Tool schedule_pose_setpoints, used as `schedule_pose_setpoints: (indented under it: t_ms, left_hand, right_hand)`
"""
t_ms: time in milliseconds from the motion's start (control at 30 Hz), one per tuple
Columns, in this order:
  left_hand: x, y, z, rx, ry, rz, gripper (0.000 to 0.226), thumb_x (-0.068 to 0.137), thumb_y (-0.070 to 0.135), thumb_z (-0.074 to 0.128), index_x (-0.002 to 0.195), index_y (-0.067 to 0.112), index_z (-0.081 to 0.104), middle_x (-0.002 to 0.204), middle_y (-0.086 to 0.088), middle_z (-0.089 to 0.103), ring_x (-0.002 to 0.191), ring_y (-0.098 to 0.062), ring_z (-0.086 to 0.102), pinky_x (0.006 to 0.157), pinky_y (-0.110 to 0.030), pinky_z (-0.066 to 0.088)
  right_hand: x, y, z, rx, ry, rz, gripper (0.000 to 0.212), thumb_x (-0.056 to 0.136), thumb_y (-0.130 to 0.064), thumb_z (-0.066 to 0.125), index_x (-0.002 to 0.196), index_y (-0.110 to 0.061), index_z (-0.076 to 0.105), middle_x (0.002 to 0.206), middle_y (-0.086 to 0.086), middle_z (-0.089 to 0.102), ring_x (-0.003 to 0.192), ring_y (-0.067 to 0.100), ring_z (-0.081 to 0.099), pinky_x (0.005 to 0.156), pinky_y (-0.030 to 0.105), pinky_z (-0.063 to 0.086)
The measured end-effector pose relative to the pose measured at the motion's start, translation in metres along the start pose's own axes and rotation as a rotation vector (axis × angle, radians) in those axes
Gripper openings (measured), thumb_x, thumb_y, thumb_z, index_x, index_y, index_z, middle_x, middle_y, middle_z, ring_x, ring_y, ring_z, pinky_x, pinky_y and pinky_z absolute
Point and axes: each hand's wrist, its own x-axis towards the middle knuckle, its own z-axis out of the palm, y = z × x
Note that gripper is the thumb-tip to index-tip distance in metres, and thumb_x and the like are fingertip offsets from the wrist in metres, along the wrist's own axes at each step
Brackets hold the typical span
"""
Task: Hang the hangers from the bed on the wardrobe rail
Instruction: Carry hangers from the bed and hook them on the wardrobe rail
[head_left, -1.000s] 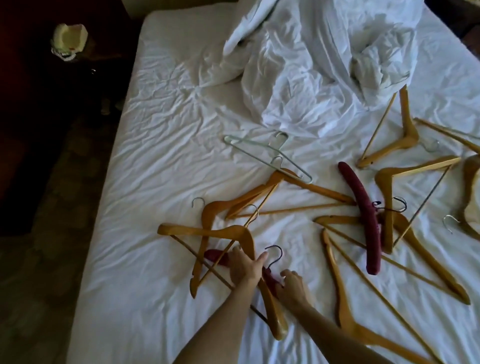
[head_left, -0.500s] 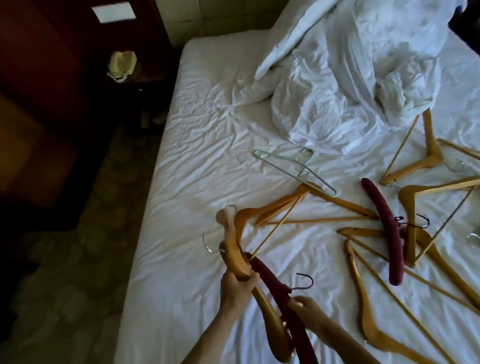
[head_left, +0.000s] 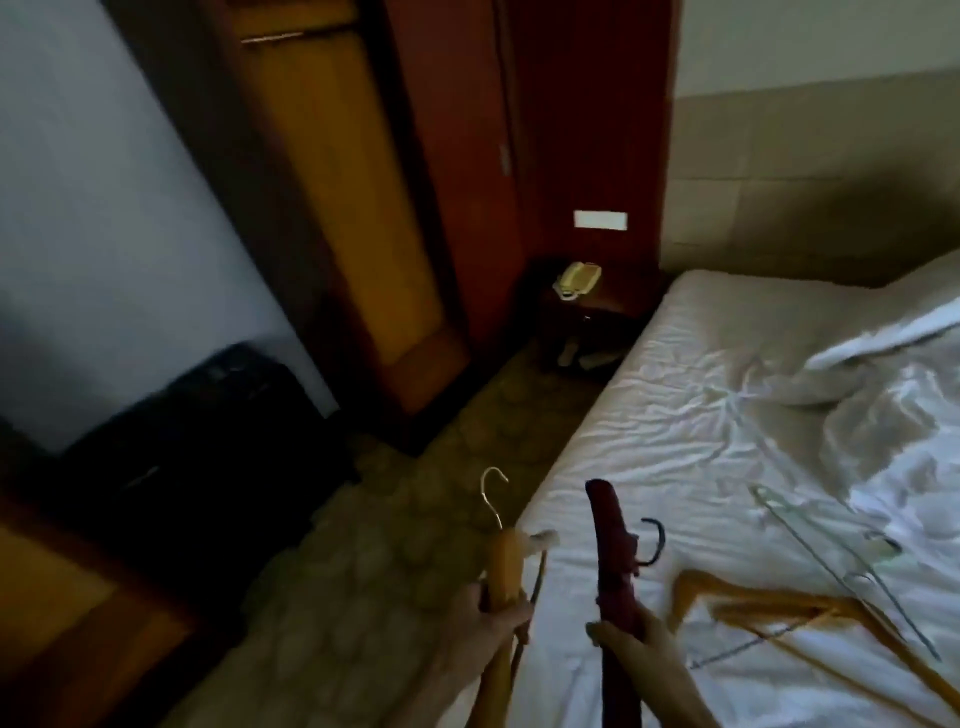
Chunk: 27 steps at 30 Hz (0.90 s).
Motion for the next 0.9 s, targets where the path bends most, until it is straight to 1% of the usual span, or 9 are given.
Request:
schedule_pose_setpoints:
  t_ms: [100,233,300,367,467,533,600,667,900]
  left_hand:
    - [-0.037,0.002,-0.059,-0.181,0.169,-0.01,0.022,0.086,0.032,0.078,0.098,0.016,0.068,0.082,-0.002,0.073,0.078,-0.016,0.071,0.073,-0.032,0.059]
    - [-0.08,-0.015,-0.146,-0.259,0.369,0.125,0.01,0.086,0.018,0.077,0.086,0.009,0.072,0.066,0.003,0.071,0.061,-0.007,0.068,0.057,-0.019,0.052]
    - [-0.101,-0.022,-0.193,-0.302,0.466,0.149,0.016,0.086,0.017,0.077,0.084,0.001,0.073,0.068,-0.003,0.071,0.064,-0.013,0.068,0.056,-0.022,0.053]
    - [-0.123,-0.033,-0.242,-0.339,0.576,0.184,0.019,0.085,0.015,0.077,0.085,-0.003,0.072,0.068,-0.004,0.068,0.06,-0.012,0.065,0.053,-0.022,0.05]
    - [-0.154,-0.054,-0.316,-0.398,0.734,0.217,0.019,0.084,0.012,0.077,0.095,-0.002,0.072,0.064,0.001,0.065,0.054,-0.009,0.063,0.051,-0.021,0.048]
    - [-0.169,-0.071,-0.368,-0.4,0.815,0.239,0.017,0.086,0.016,0.076,0.093,0.001,0.071,0.064,0.001,0.067,0.056,-0.01,0.064,0.053,-0.024,0.051]
    - [-0.179,-0.091,-0.423,-0.383,0.877,0.256,0.018,0.086,0.021,0.076,0.09,0.004,0.072,0.067,0.0,0.069,0.061,-0.013,0.066,0.06,-0.029,0.055]
    - [-0.188,-0.106,-0.479,-0.406,0.916,0.261,0.021,0.086,0.023,0.076,0.092,0.003,0.073,0.068,-0.001,0.07,0.062,-0.013,0.065,0.06,-0.028,0.055]
    - [-0.214,-0.127,-0.658,-0.476,1.035,0.265,0.016,0.086,0.022,0.076,0.083,0.007,0.071,0.062,0.002,0.067,0.049,-0.005,0.061,0.047,-0.017,0.046]
  right_hand:
    - [-0.022,-0.06,0.056,-0.105,-0.188,-0.11,0.022,0.083,-0.009,0.077,0.102,-0.012,0.066,0.08,0.008,0.075,0.074,0.017,0.067,0.057,0.022,0.047]
    - [-0.054,-0.111,0.147,-0.202,-0.433,-0.244,0.028,0.085,-0.013,0.077,0.108,-0.021,0.065,0.094,0.002,0.075,0.083,0.013,0.07,0.058,0.015,0.05]
    - [-0.07,-0.128,0.202,-0.25,-0.568,-0.28,0.032,0.084,-0.015,0.078,0.112,-0.02,0.065,0.099,0.006,0.075,0.088,0.019,0.072,0.072,0.028,0.059]
    - [-0.092,-0.145,0.261,-0.309,-0.668,-0.325,0.033,0.083,-0.018,0.08,0.112,-0.02,0.065,0.104,0.011,0.074,0.094,0.025,0.071,0.087,0.04,0.058]
    - [-0.122,-0.161,0.356,-0.351,-0.78,-0.408,0.03,0.085,-0.023,0.079,0.11,-0.028,0.064,0.098,0.001,0.073,0.087,0.017,0.071,0.08,0.029,0.058]
    - [-0.137,-0.169,0.421,-0.41,-0.849,-0.466,0.035,0.084,-0.026,0.079,0.116,-0.023,0.066,0.092,0.0,0.075,0.081,0.014,0.072,0.078,0.029,0.059]
    - [-0.153,-0.176,0.486,-0.461,-0.923,-0.522,0.032,0.085,-0.023,0.078,0.114,-0.017,0.067,0.084,0.003,0.075,0.069,0.009,0.071,0.06,0.02,0.054]
    - [-0.172,-0.184,0.546,-0.467,-0.976,-0.547,0.031,0.085,-0.024,0.077,0.114,-0.019,0.066,0.083,0.001,0.074,0.066,0.006,0.07,0.056,0.018,0.049]
    - [-0.228,-0.231,0.723,-0.453,-1.117,-0.59,0.031,0.081,-0.033,0.077,0.109,-0.019,0.07,0.096,0.01,0.077,0.086,0.023,0.074,0.081,0.035,0.057]
